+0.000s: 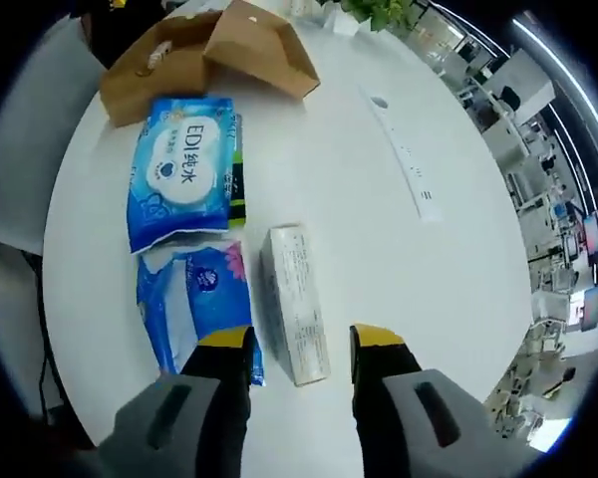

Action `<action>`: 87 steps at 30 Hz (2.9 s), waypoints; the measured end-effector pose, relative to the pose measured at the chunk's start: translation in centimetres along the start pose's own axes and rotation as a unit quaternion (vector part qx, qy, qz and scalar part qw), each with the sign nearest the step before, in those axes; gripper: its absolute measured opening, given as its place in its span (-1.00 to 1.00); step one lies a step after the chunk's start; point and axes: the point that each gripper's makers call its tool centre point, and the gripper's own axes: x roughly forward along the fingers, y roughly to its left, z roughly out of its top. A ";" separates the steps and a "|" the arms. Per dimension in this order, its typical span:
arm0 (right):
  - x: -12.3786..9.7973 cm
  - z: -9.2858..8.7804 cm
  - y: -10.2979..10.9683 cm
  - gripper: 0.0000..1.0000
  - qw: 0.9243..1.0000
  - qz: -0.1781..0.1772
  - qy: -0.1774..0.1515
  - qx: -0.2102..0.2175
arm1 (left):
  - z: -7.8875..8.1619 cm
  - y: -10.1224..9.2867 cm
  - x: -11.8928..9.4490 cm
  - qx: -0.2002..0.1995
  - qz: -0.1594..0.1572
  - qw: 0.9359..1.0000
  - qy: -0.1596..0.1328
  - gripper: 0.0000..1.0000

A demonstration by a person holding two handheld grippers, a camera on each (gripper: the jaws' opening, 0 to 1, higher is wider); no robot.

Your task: Operate the shoe box by opening the lid, removing the specified soft item, and placing it in the target area until the item is outside and the box remains undamaged.

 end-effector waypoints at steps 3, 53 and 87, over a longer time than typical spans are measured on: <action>-1.4 1.3 1.2 -0.18 0.999 0.009 -0.026 0.026 | 0.2 0.3 0.6 0.016 -0.015 1.000 0.013 0.31; -12.4 13.7 18.9 0.92 0.942 -0.069 -0.220 0.245 | -1.1 0.7 8.8 0.259 -0.235 0.909 0.224 0.08; -11.2 15.2 24.2 0.92 0.918 -0.056 -0.237 0.314 | -8.7 -1.8 12.3 0.357 -0.362 0.779 0.368 0.05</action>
